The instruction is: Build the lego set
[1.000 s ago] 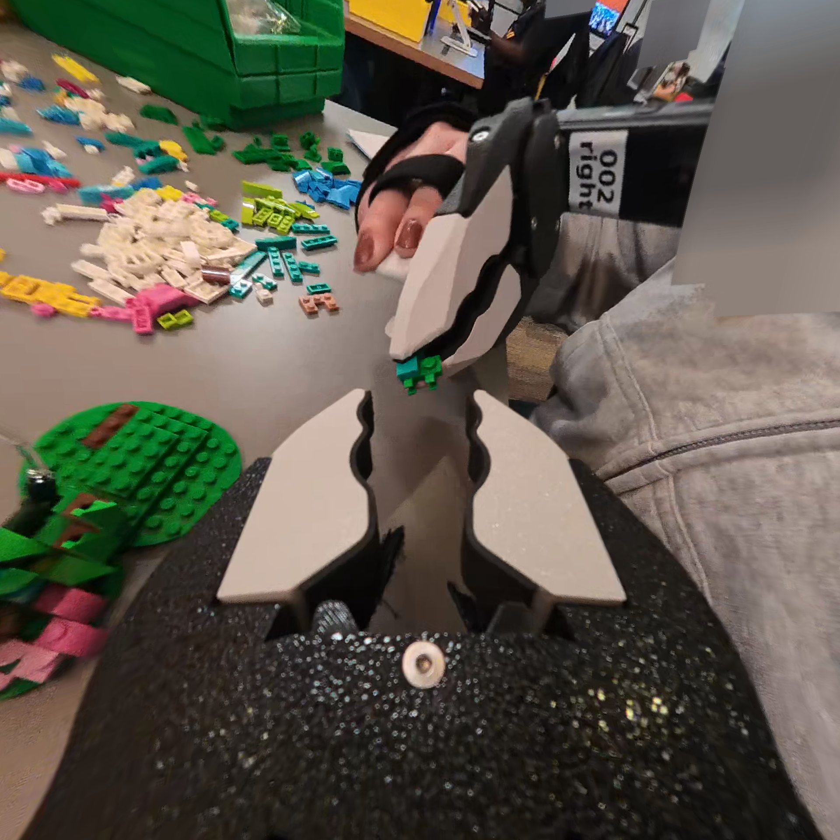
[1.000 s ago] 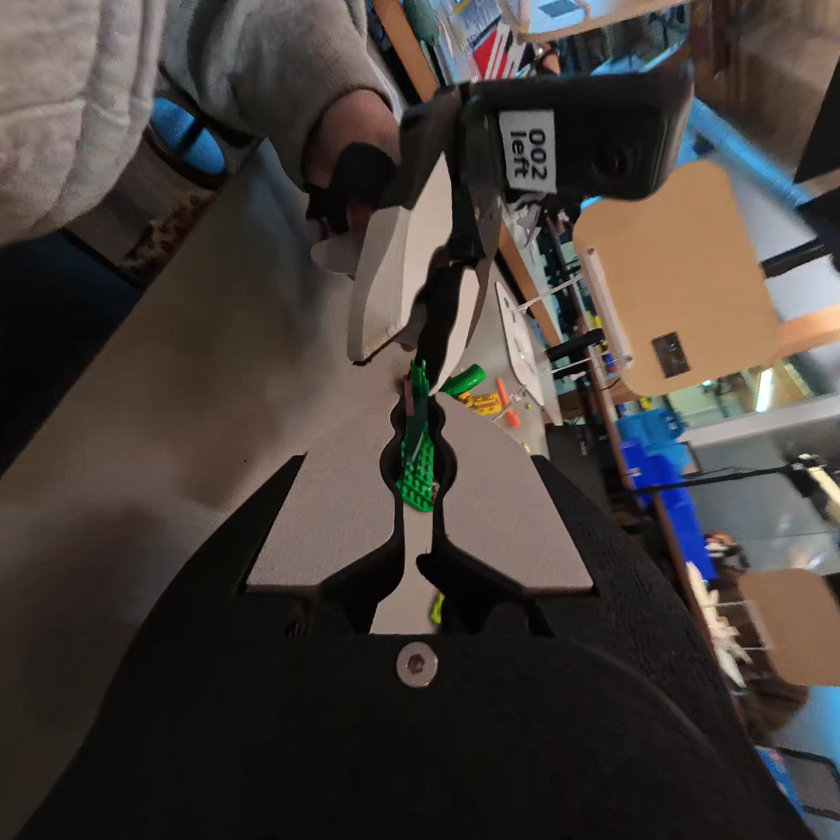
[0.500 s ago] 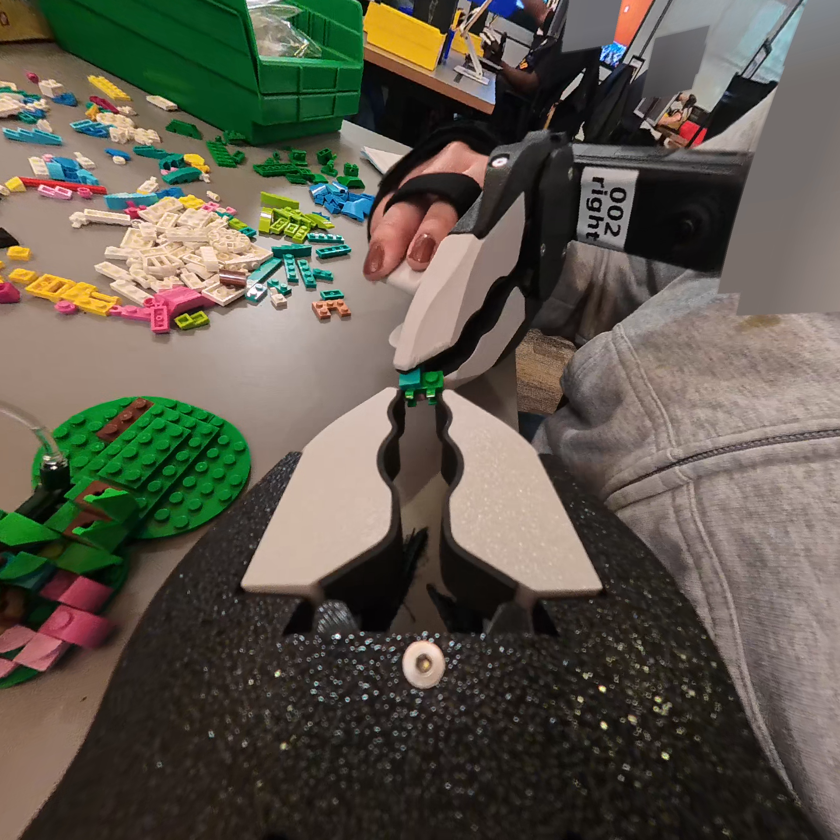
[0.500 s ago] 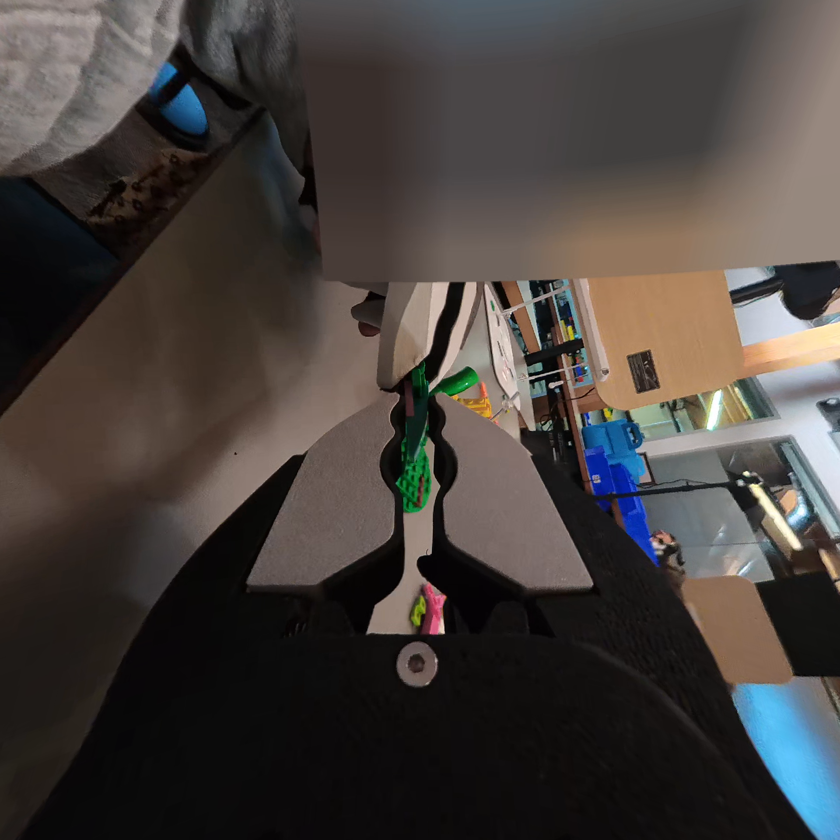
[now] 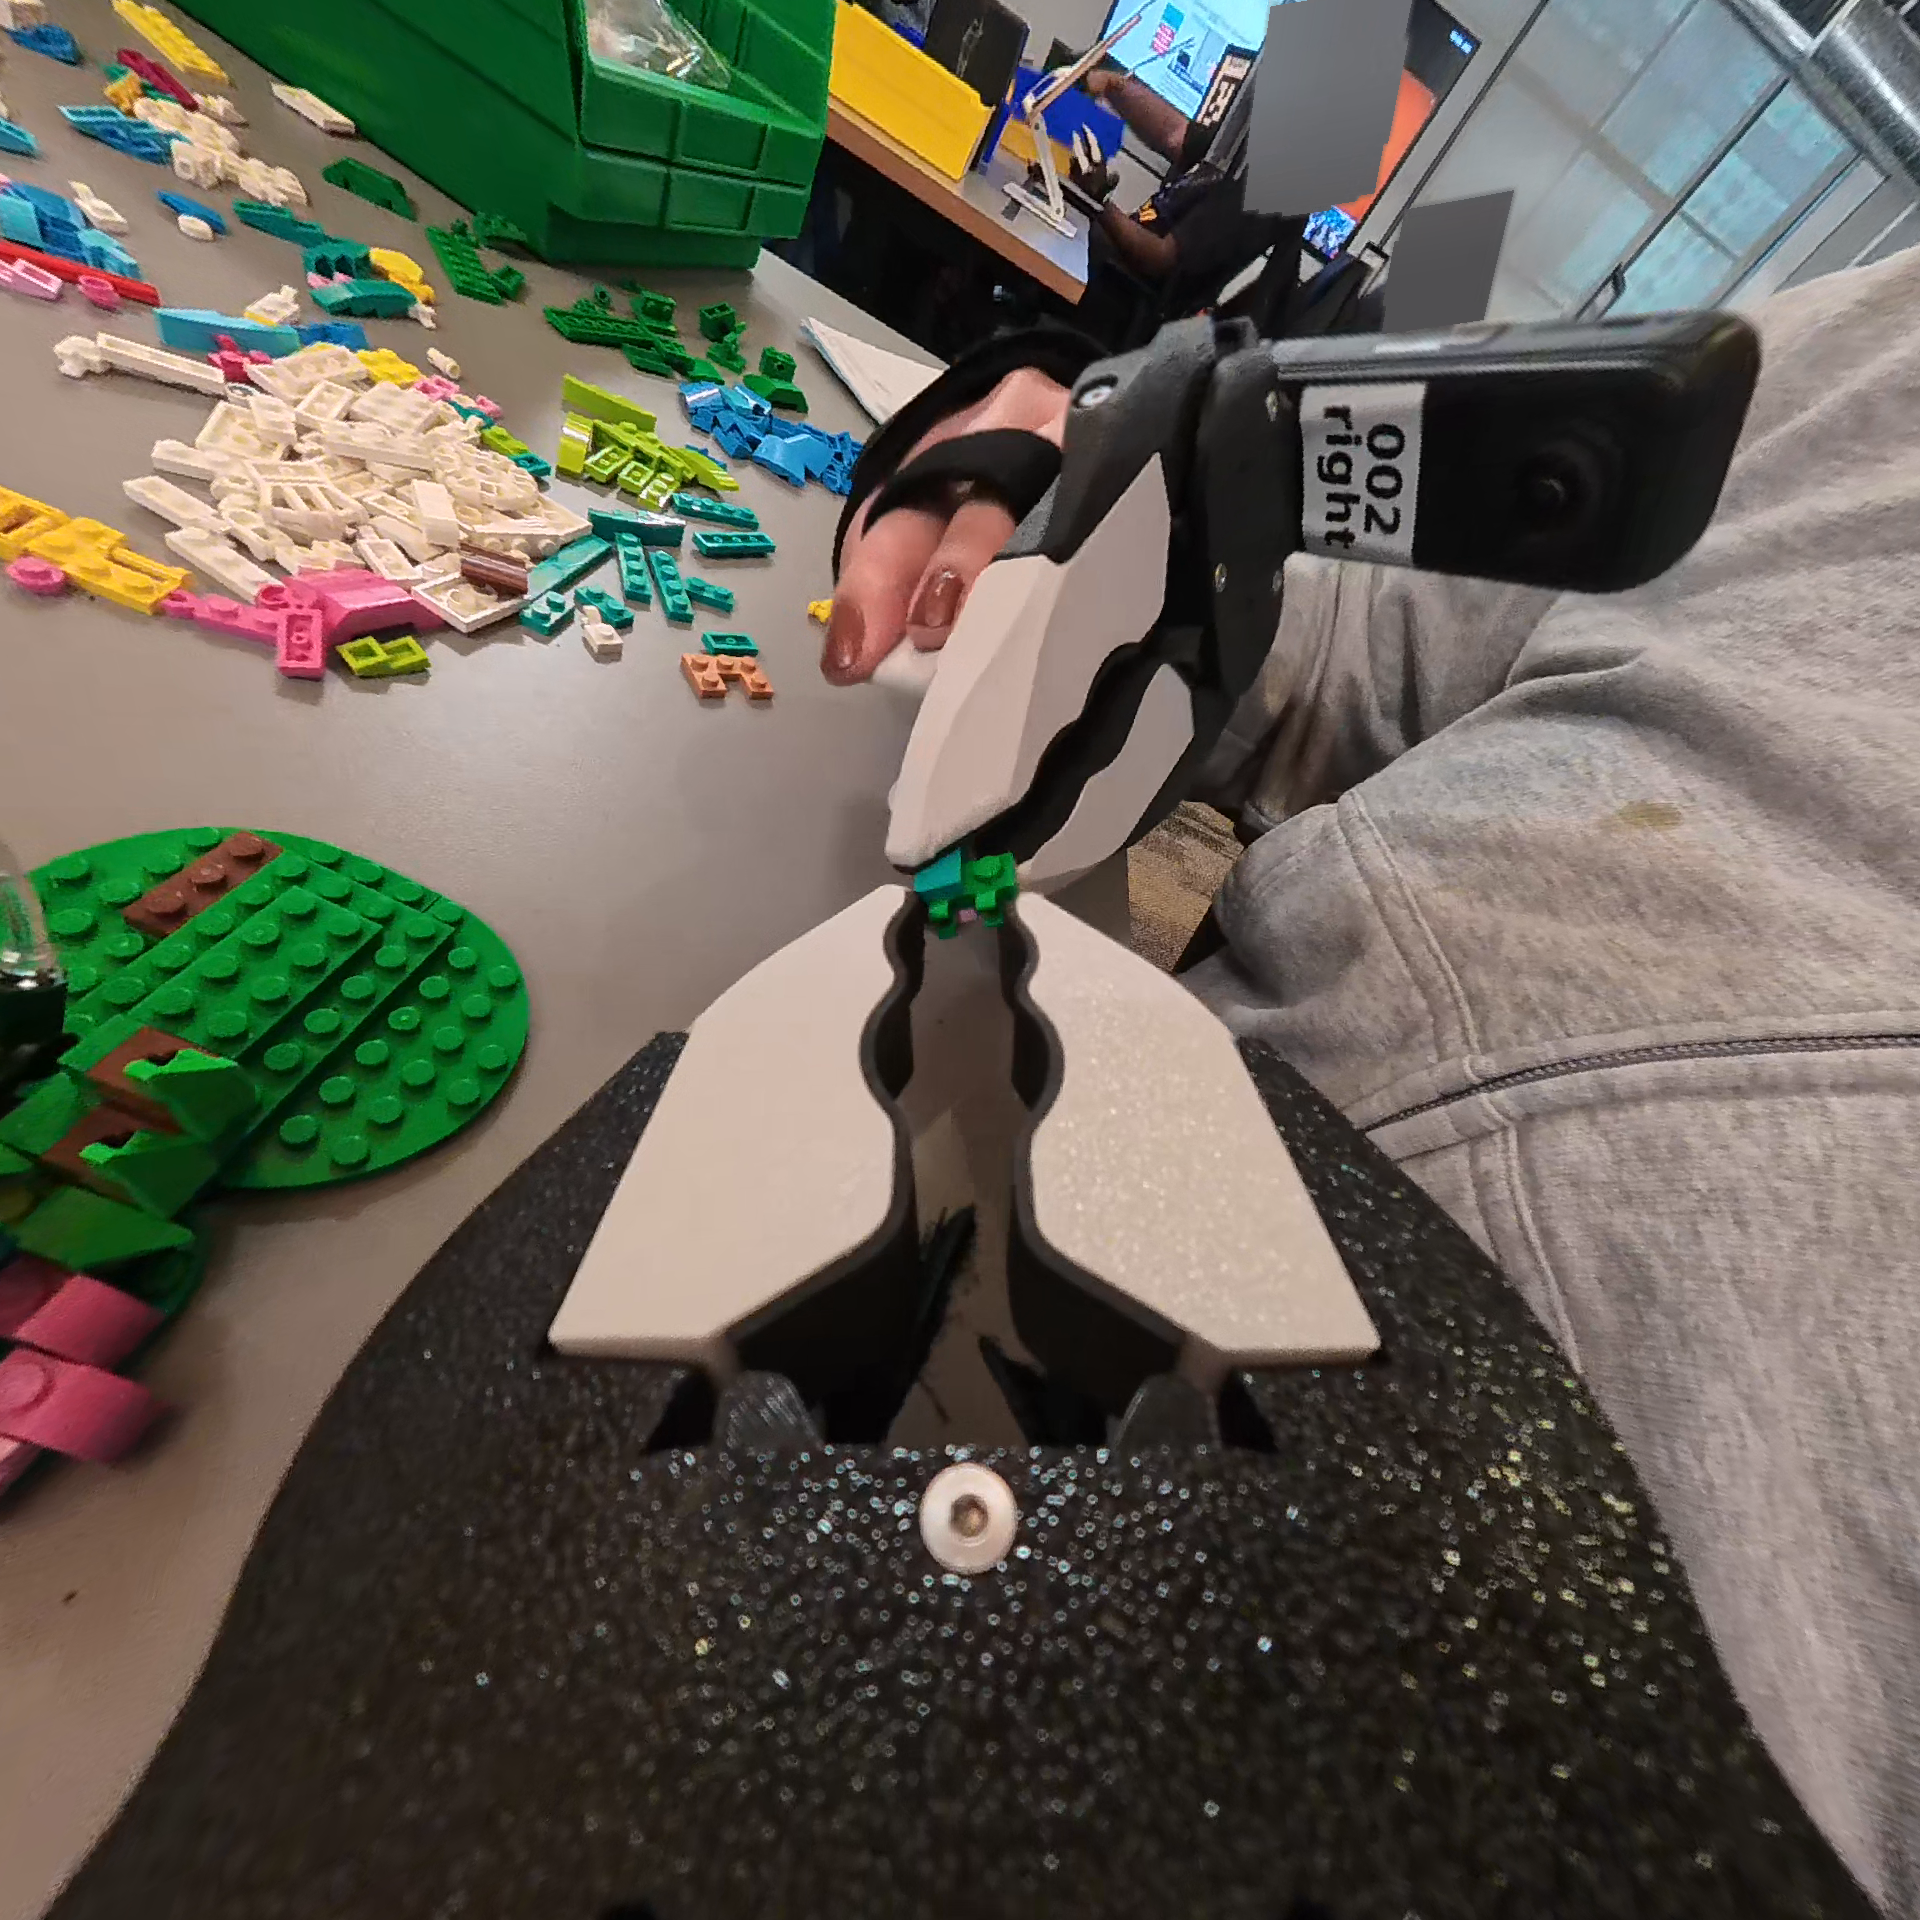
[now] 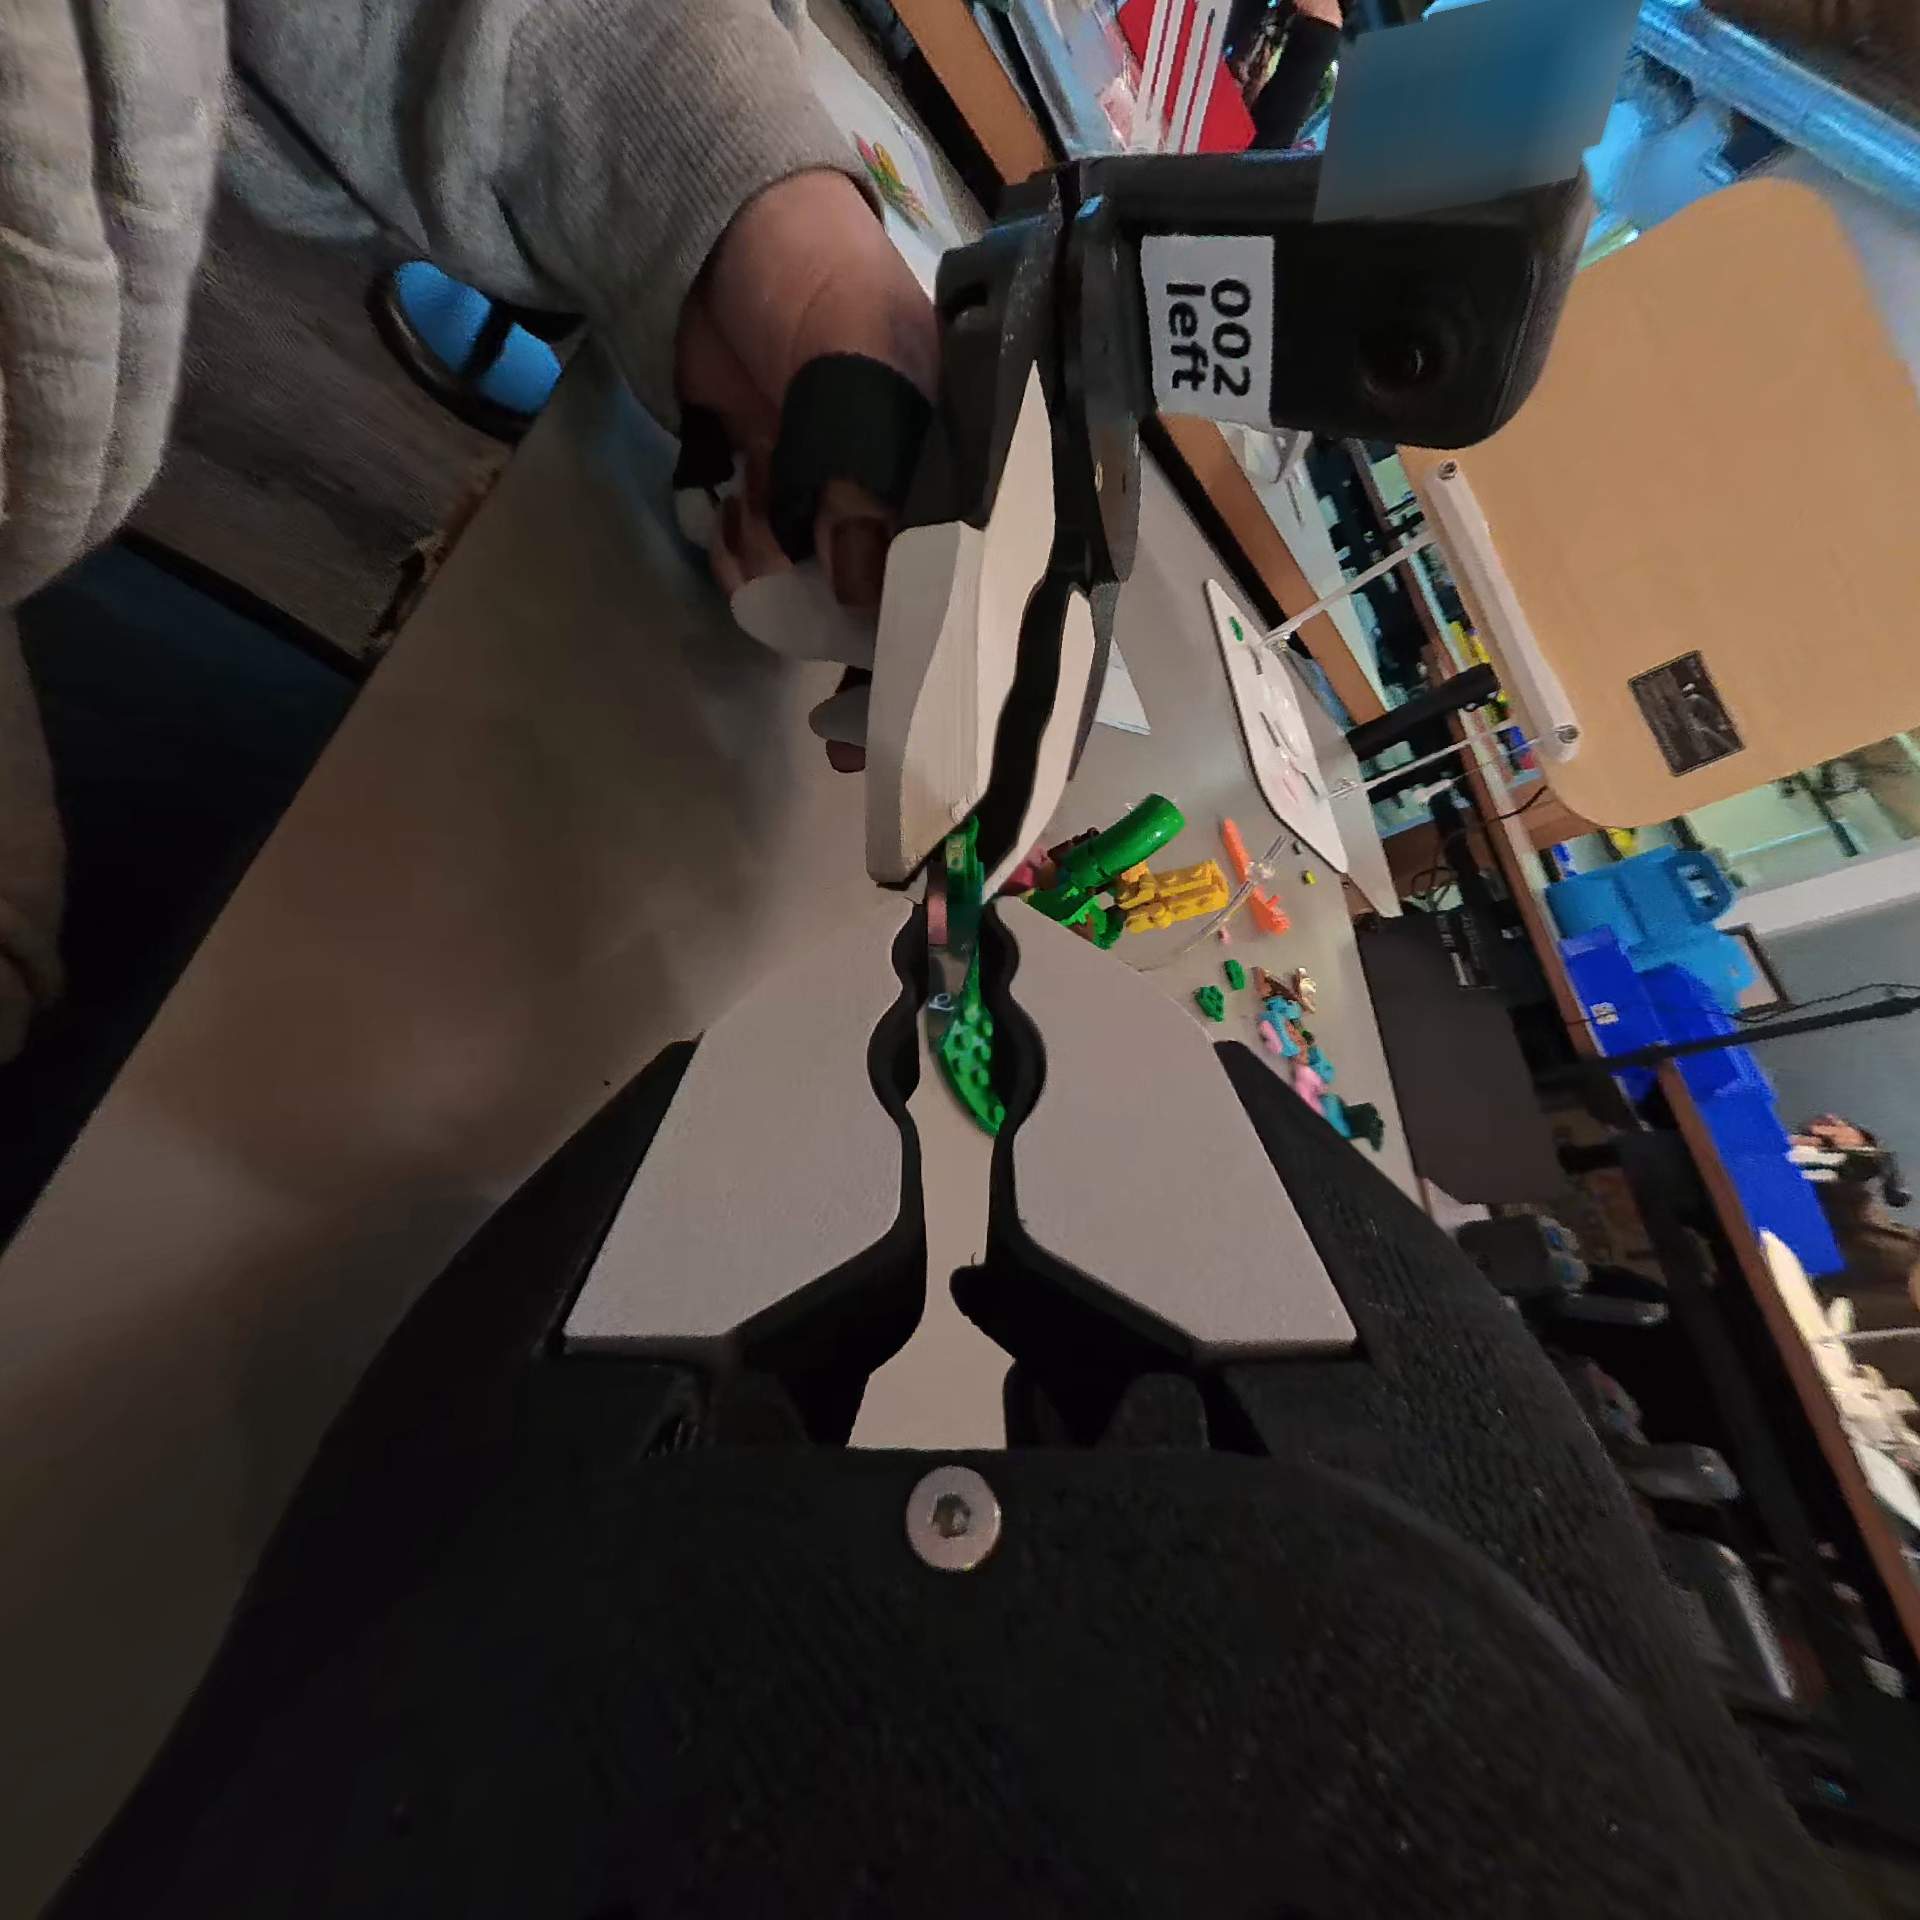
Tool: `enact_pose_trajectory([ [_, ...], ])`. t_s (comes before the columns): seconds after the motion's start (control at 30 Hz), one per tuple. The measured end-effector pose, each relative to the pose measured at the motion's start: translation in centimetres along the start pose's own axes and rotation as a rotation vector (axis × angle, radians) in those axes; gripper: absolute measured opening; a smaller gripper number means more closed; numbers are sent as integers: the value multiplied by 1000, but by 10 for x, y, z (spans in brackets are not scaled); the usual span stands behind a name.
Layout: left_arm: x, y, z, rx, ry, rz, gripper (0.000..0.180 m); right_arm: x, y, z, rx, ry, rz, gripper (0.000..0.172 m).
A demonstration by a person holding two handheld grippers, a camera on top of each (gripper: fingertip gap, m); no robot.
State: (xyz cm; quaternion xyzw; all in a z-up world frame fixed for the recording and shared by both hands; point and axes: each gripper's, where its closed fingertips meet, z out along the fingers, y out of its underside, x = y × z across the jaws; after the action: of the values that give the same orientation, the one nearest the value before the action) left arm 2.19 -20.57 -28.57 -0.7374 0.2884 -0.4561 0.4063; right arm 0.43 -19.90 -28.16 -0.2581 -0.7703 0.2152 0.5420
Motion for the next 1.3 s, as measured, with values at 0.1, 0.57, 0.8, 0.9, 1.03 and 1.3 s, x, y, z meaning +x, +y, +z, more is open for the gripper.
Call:
enact_pose_trajectory([
  [0.1, 0, 2, 1, -17, 0, -7, 15, -1, 1, 0, -1, -26, 25, 7],
  [0.57, -25, 7, -10, -115, -178, 43, 32, -12, 61, 1, -425, -82, -392, 8],
  [0.8, -29, 10, -3, -165, -287, 123, 38, -21, 64, 0, -456, -166, -438, 10],
  [0.9, -23, -1, -5, -101, -319, 148, 38, -23, 60, -5, -440, -222, -375, 18],
  [1.03, -17, 1, -18, -72, -365, 153, 38, -26, 52, -17, -393, -304, -111, 30],
  [1.3, -54, 18, -131, -23, -868, 183, 31, -2, 29, -35, -96, -164, 326, 35],
])
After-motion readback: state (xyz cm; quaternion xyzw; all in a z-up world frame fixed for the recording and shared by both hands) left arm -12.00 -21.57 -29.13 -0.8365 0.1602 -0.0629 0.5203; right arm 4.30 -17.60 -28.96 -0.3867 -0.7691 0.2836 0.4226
